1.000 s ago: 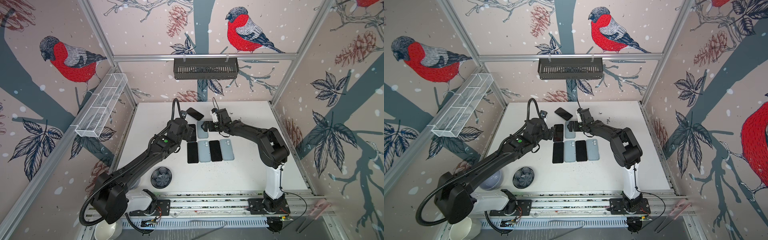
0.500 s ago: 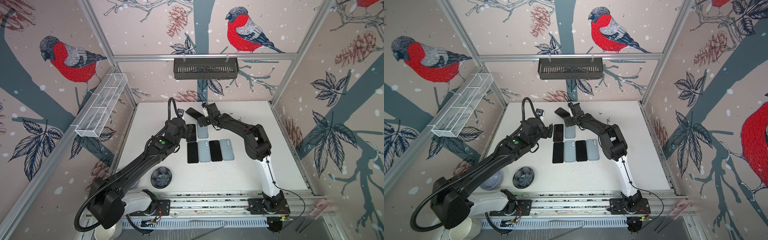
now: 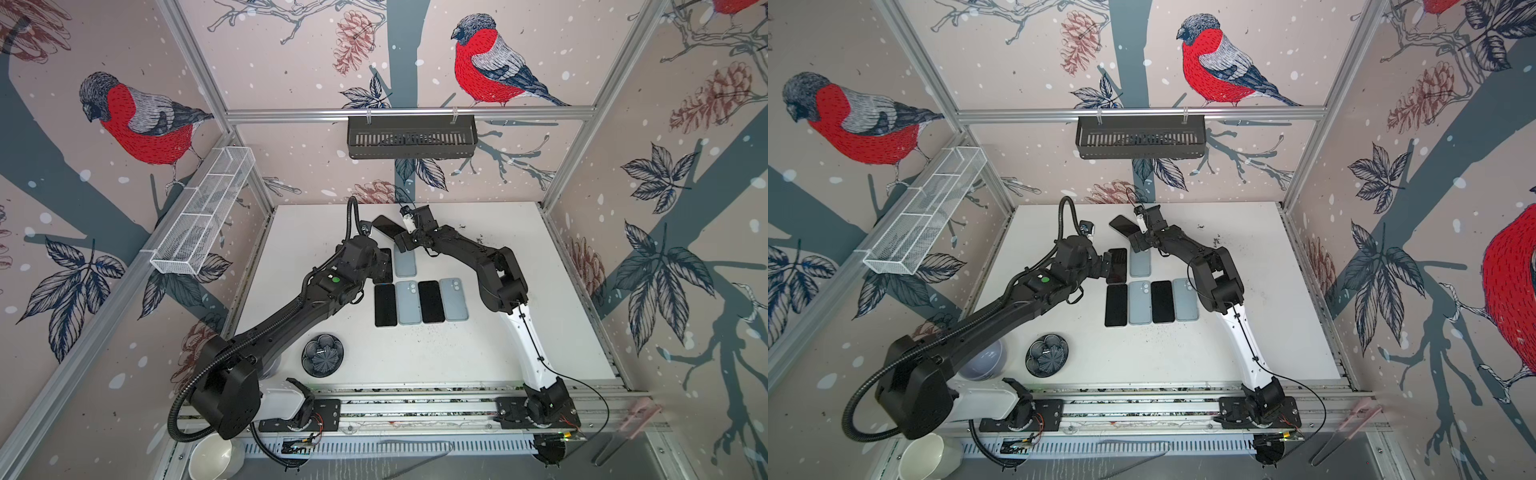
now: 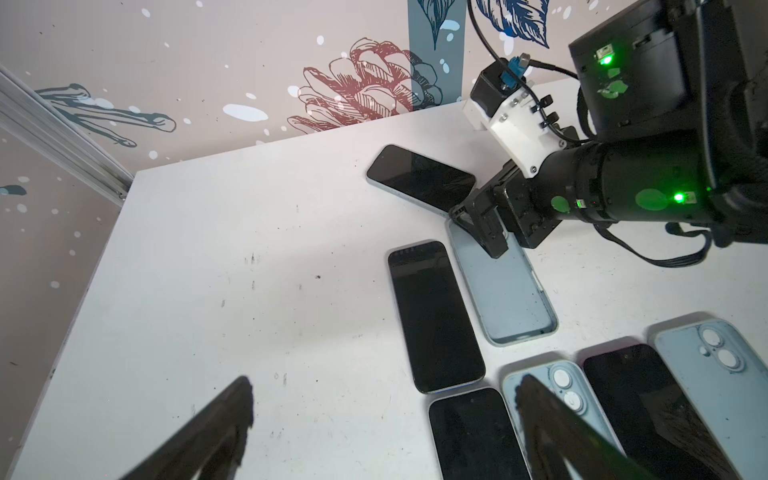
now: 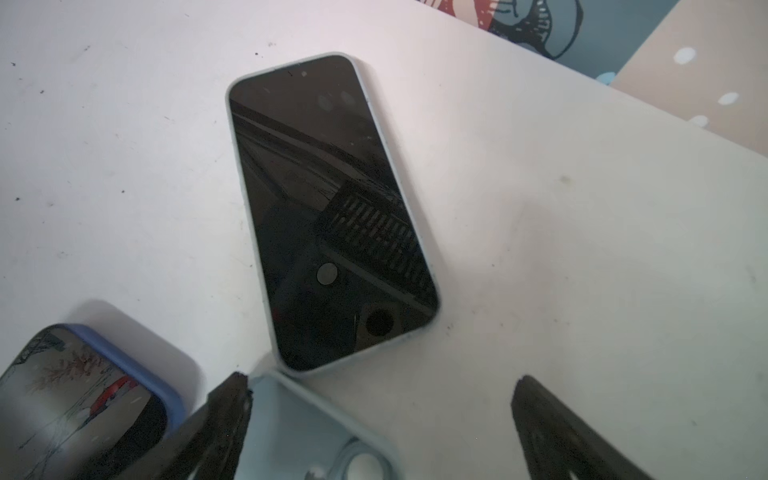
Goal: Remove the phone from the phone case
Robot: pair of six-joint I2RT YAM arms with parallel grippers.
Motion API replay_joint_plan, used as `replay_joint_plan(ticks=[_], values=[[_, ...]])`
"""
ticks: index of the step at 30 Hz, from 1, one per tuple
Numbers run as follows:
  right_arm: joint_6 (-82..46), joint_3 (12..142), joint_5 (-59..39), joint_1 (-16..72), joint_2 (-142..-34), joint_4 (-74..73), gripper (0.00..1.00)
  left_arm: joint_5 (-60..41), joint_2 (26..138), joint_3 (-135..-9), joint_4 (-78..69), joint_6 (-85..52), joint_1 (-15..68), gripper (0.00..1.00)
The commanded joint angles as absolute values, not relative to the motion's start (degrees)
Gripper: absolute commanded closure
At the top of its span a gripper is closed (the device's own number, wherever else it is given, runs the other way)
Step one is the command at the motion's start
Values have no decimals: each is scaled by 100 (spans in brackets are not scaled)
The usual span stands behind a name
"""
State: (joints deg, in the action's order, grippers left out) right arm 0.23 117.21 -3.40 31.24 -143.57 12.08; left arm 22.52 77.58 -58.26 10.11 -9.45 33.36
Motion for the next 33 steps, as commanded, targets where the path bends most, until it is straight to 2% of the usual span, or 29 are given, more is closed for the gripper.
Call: replay_joint_plan(ticks=[1, 8, 18, 26, 33], values=[[158, 11958, -582, 3104, -14526, 1269, 0, 1879, 7940, -5980, 970, -1367, 3096, 3], [189, 12456, -738, 3055, -14867, 1400, 0, 353, 8651, -6266, 954, -2254, 2150, 2], [297, 13004, -950, 3009, -15274, 1597, 0, -37, 9875, -7001, 857, -2792, 1885, 2], [504, 13212, -810, 3062, -15428, 1660, 0, -1045, 10896, -7677, 706, -3123, 1487, 7], [672, 13376, -908, 3084, -15543, 1828, 14, -1189, 11340, -7970, 564, -3145, 1477, 8]])
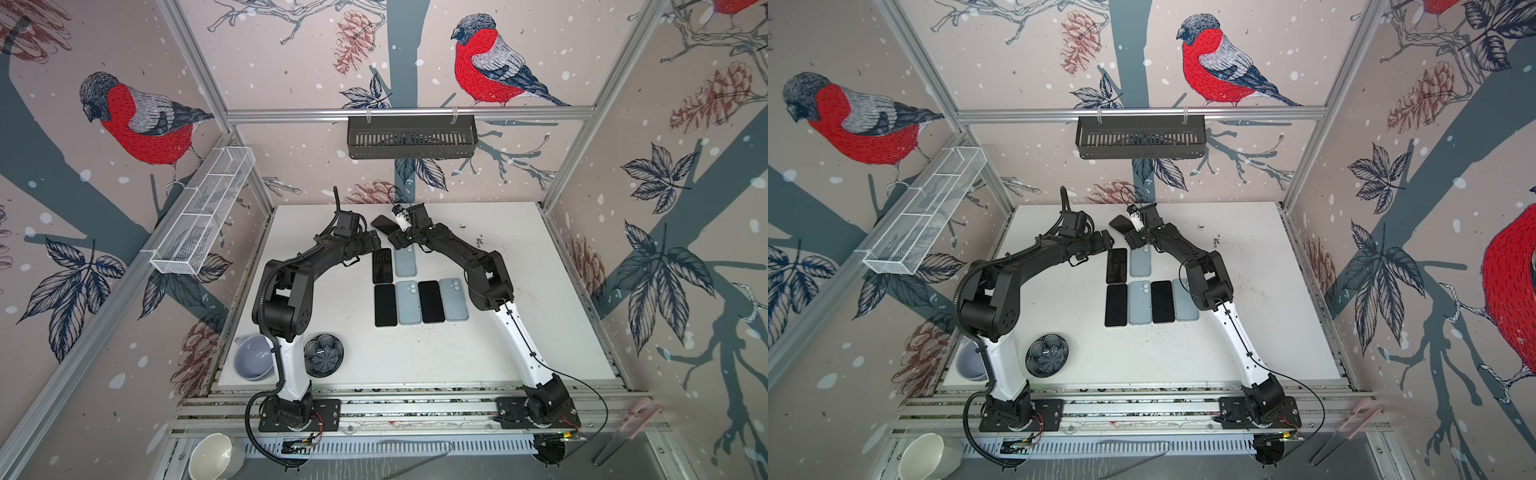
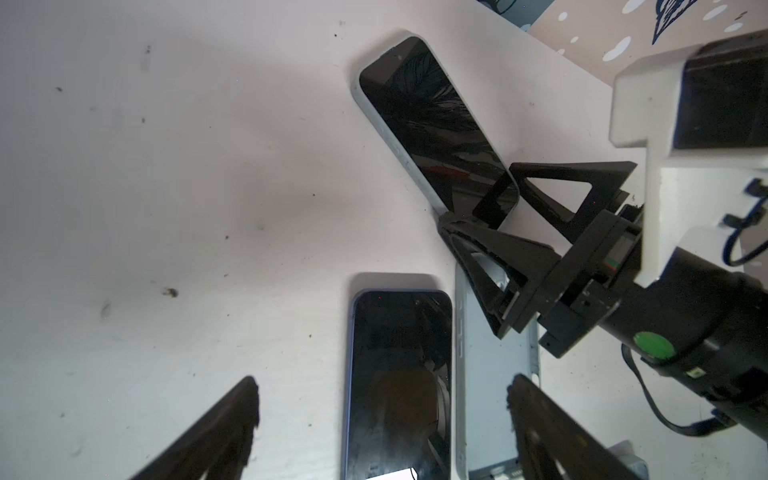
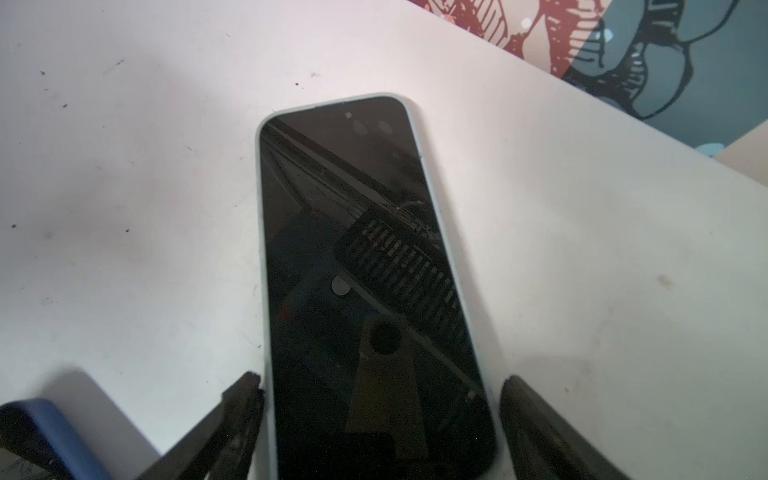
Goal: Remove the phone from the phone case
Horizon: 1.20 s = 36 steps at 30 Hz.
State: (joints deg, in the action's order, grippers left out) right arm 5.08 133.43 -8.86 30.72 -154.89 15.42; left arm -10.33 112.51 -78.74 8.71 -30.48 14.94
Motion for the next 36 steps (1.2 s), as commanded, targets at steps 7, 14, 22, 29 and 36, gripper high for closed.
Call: replay_joint_plan(ticks=[7, 14, 22, 29, 36], values=[[673, 13367, -981, 3060, -15541, 1840, 27, -1247, 11429, -7989, 501, -3079, 1481, 9], [477, 13325, -1002, 2984, -15512, 1771, 36, -1285, 11356, -7878, 431, -3016, 1479, 10], [88, 12649, -782, 2799, -15091, 1272, 43, -1375, 11235, -7680, 322, -3006, 1477, 10], [79, 12200, -725, 2637, -14678, 1381, 58, -1498, 11088, -7515, 175, -3032, 1482, 10], [-75, 10824, -602, 2500, -13824, 889, 67, -1760, 10919, -7268, -96, -3148, 1477, 11]])
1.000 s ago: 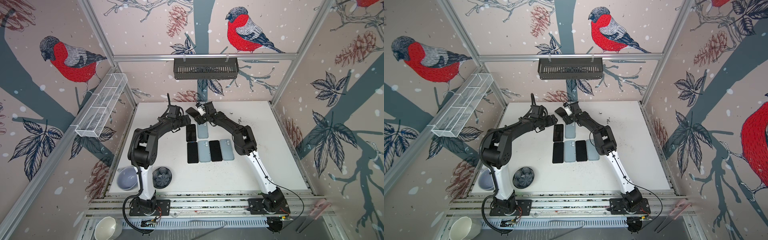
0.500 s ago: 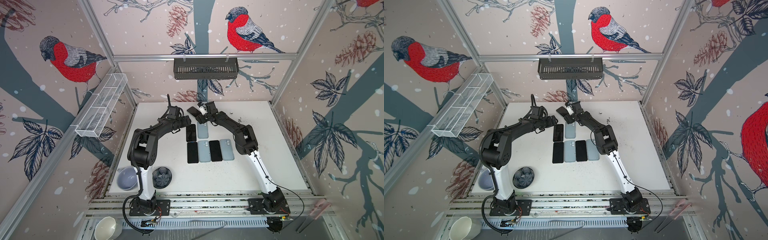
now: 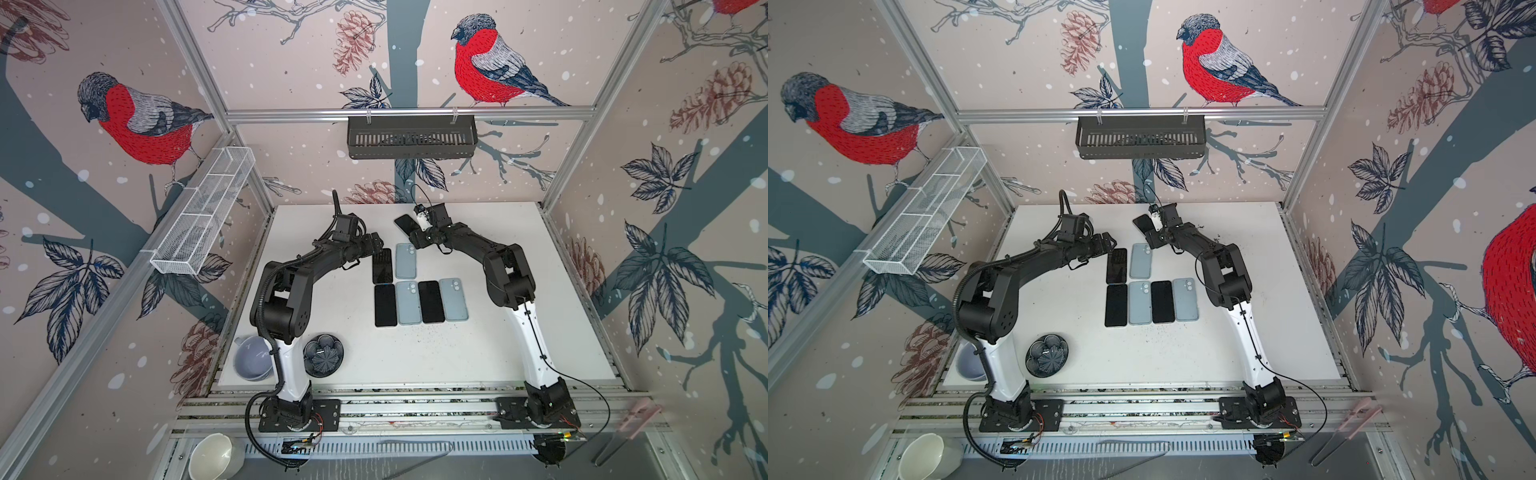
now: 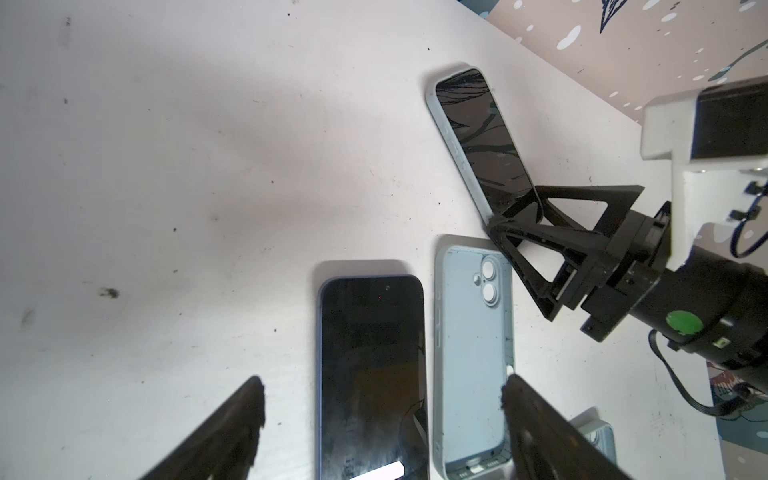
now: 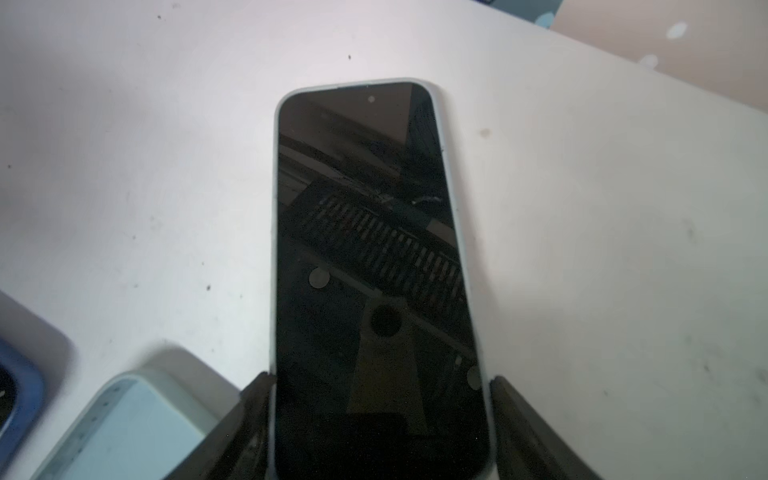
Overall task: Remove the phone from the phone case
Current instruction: 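Lift the black phone with the right gripper while the left gripper grips its pale edge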
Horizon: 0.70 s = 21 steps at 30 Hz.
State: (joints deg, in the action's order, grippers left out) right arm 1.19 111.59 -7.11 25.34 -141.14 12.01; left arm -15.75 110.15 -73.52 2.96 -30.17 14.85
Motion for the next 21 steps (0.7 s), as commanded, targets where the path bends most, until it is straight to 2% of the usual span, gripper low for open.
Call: replay_joint_plan(ticks=[1, 10, 21], values=[[-94, 10689, -604, 2477, -13720, 844, 67, -1798, 10893, -7234, -141, -3179, 1478, 11], [-235, 9113, -580, 2321, -12536, 278, 72, -2287, 10773, -6997, -763, -3727, 1693, 12], [-444, 7761, -947, 2182, -11535, -198, 76, -2937, 11307, -6939, -2189, -5251, 2322, 14]])
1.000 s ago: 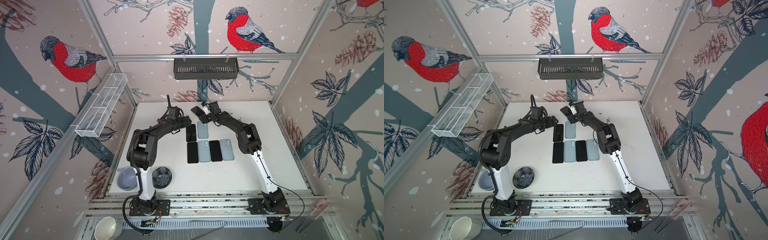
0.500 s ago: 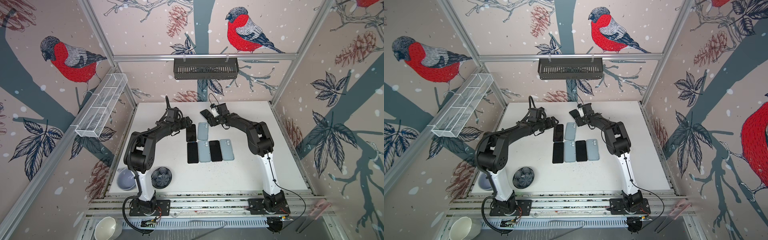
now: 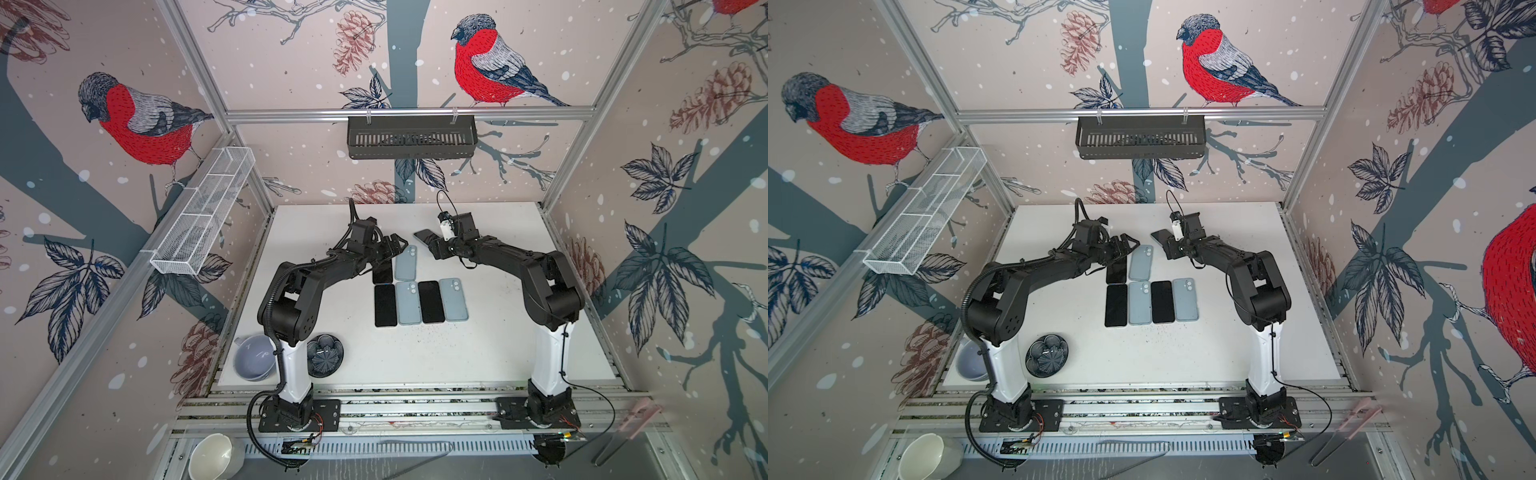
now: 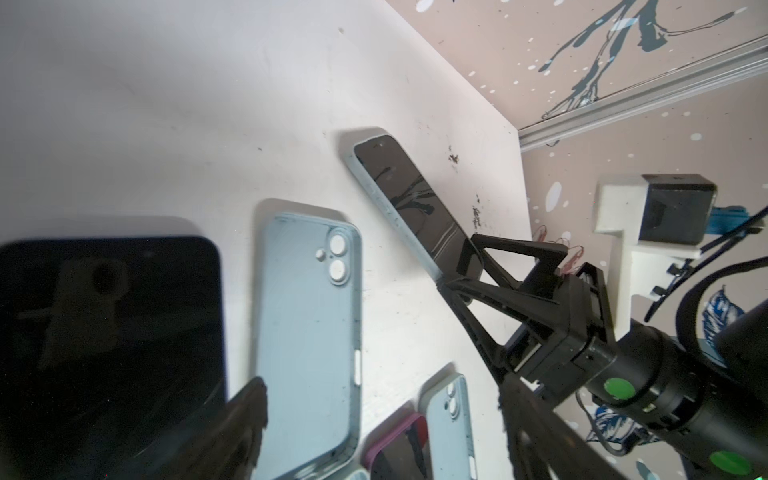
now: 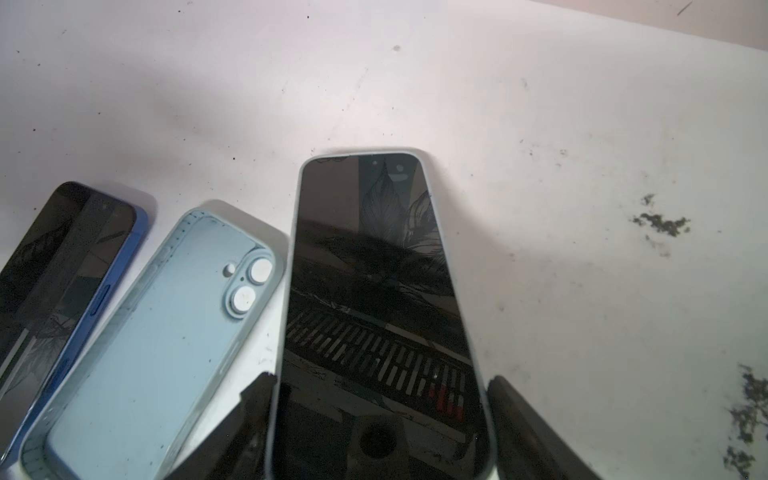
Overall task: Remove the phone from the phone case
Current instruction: 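Lift the black phone with the right gripper while the left gripper grips its pale edge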
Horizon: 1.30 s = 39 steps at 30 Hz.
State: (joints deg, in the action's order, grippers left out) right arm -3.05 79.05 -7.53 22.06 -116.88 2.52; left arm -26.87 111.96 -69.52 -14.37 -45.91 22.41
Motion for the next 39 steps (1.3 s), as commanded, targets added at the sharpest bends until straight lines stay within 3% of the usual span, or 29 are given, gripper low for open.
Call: replay_joint_plan(ticks=[1, 18, 26, 30, 35, 39], values=[[-450, 7731, -971, 2185, -11516, -177, 76, -2970, 11364, -6936, -2312, -5362, 2377, 15], [-856, 6908, -1330, 2175, -10927, -558, 79, -2798, 12048, -6659, -3803, -7477, 2979, 15], [-971, 6613, -1371, 2234, -10744, -733, 79, -2672, 12473, -6920, -4244, -8138, 3052, 22], [-1010, 6463, -1345, 2295, -10645, -806, 79, -2615, 12622, -7156, -4123, -8157, 3082, 28], [-997, 6296, -1257, 2434, -10516, -879, 80, -2576, 12799, -7388, -4119, -8257, 3103, 56], [-1046, 6172, -1247, 2485, -10445, -977, 80, -2562, 12819, -7436, -4117, -8261, 3129, 69]])
